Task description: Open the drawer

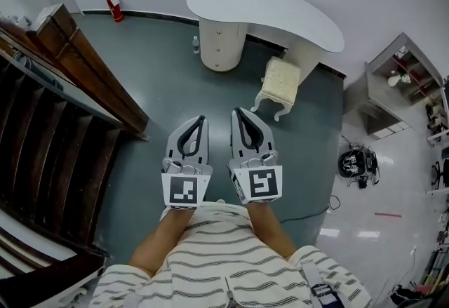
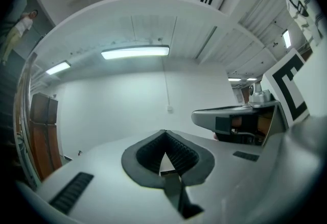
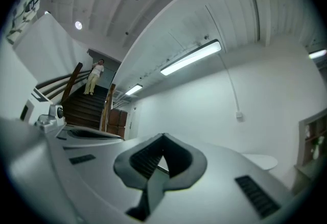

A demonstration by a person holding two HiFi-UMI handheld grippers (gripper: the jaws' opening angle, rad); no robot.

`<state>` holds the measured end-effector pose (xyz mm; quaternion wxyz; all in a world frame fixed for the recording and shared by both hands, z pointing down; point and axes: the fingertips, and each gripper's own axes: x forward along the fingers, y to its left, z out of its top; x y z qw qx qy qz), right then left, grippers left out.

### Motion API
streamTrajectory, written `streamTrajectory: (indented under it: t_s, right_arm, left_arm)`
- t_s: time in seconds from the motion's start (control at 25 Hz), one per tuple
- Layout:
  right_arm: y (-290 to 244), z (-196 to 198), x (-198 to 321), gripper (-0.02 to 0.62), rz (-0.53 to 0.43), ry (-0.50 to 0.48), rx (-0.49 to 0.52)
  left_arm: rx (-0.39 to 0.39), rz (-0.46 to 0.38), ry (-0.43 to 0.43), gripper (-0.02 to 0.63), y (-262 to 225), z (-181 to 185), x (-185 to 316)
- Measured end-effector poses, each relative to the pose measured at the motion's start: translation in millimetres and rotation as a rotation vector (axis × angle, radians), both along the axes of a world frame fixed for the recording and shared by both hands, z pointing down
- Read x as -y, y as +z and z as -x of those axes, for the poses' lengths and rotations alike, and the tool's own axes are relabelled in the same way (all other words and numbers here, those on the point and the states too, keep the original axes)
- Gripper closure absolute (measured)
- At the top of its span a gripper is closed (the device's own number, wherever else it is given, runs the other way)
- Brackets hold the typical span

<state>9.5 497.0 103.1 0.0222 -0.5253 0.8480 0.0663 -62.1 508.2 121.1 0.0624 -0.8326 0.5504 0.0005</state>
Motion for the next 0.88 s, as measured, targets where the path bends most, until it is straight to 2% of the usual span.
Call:
streamTrajectory:
  t_s: [0.12,0.28,0.56,0.88]
  right_arm:
    - [4.0,6.2,36.7,0.581,0.01,-0.003,-0.01]
    - [18.8,13.5,98.8,0.581,0.065,-0.008,0.043]
    - [14.1,30.9,211.7,0.581,0.1,0.044,0.004]
    - [7.1,42.3,298.2,0.581,0.109,0.096,-0.019]
  left_arm:
    - [-0.025,-0.003,0.009,0.606,6.4,4.0,37.5]
    - [-0.059,-0.008,0.02,0.606,10.8,13.2,100.3]
    - [-0.087,0.058,0.062,0.606,16.9,25.6,219.9]
    - [-0.075,0.049,0.118,0.606,4.7,34.2,304.3]
